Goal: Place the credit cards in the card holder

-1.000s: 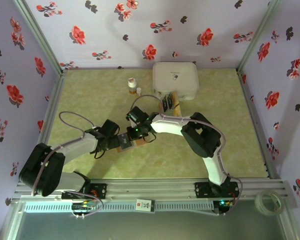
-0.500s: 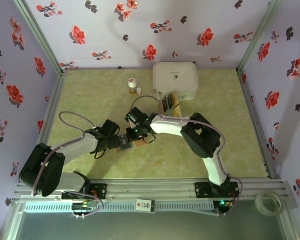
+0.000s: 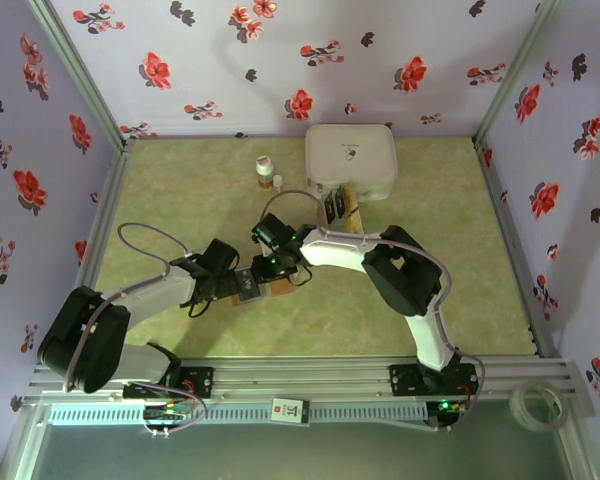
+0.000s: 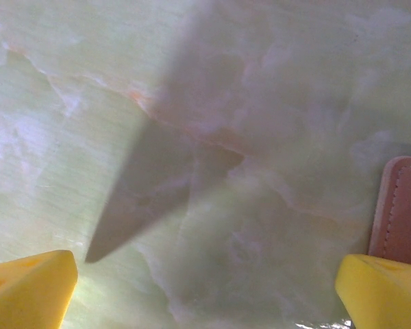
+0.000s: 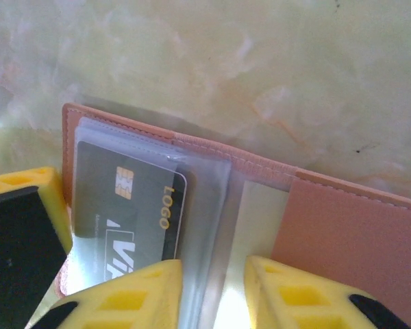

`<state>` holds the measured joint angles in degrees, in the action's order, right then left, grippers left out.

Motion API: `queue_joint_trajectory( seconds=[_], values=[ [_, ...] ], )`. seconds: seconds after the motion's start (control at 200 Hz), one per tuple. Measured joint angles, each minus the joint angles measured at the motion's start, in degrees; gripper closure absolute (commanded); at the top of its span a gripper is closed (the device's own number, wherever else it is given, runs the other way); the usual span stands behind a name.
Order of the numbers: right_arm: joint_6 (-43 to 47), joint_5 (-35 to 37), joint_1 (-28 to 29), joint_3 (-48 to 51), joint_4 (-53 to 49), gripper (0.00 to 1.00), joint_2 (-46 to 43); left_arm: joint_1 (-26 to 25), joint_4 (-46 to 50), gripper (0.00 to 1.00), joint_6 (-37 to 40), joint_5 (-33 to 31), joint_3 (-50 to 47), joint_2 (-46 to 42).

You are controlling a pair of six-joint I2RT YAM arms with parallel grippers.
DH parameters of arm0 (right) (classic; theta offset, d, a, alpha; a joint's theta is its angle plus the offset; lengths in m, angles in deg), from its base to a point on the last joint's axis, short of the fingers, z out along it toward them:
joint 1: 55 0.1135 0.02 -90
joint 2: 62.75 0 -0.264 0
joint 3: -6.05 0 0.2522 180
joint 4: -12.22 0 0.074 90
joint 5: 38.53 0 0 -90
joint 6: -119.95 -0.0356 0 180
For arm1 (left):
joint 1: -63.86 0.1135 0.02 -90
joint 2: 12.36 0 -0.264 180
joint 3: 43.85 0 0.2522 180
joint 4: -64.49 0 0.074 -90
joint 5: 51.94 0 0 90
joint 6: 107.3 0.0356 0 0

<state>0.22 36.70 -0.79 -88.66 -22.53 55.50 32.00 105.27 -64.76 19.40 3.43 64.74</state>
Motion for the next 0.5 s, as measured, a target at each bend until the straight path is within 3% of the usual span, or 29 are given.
queue_joint_trajectory(
  seconds=[0.19,0.495],
  values=[
    [1.1,0.3,-0.3,0.0,-1.6,0.56,-3.7,0.0,0.8,0.0,0.4,-0.2,0.0,-1.2],
    [2.3,4.8,-2.8,3.7,-2.6,0.46,-16.8,1.1,3.9,0.0,2.0,-0.8,0.8,-9.5]
  ],
)
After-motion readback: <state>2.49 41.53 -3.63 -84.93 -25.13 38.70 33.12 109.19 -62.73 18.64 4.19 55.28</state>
